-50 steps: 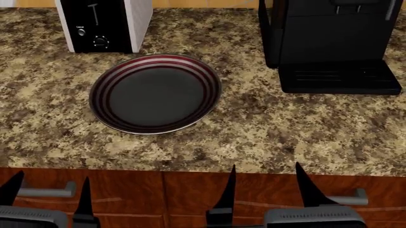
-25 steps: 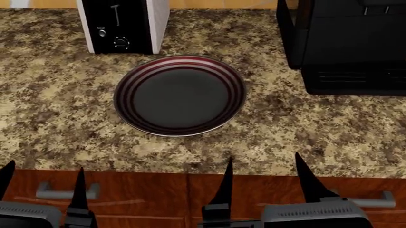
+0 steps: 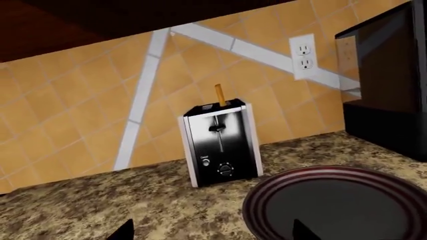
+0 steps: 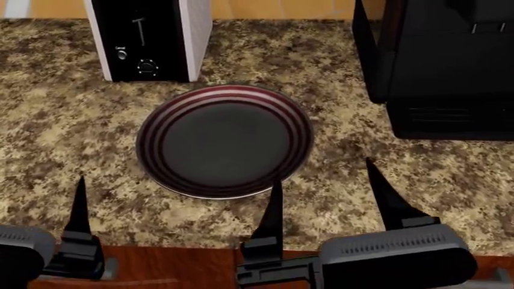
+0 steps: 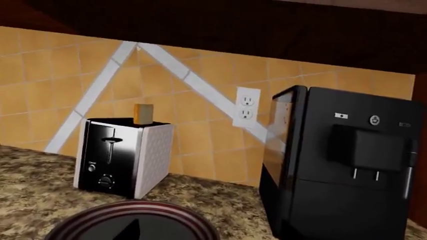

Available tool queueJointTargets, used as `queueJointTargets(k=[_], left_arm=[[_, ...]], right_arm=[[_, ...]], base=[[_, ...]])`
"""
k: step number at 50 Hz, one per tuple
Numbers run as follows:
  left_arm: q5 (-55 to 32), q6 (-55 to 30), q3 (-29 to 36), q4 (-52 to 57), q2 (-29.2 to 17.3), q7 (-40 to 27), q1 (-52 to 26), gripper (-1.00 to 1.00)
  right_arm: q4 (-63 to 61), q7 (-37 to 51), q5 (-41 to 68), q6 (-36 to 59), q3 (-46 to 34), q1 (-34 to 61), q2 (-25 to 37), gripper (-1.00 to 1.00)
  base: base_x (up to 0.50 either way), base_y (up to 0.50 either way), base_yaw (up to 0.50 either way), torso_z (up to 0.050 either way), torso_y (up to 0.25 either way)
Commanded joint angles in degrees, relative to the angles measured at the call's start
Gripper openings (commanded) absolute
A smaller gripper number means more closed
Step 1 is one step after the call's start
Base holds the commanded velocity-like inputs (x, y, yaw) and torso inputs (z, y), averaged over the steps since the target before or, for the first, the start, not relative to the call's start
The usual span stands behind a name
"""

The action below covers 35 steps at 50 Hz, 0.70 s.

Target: Place the toasted item on a plate.

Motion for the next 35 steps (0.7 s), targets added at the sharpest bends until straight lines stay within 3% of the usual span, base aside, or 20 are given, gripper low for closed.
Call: queueJointTargets(k=[1,35], left_arm=[[-0.36,-2.79,-0.32,2.10,-0.83,0.02,-1.80,1.00],[-1.05,-6.19,-0.65,5.64,-2.28,-0.74,-2.53,1.00]], right_arm=[[-2.42,0.19,0.41,1.88,-0.28,1.07,0.74,1.00],[-8.20,0.74,1.14,5.82,-2.89,3.29,2.08,1.00]], base=[[0.20,0.00,0.00,0.000,0.000],[0.22,0.00,0.00,0.000,0.000]])
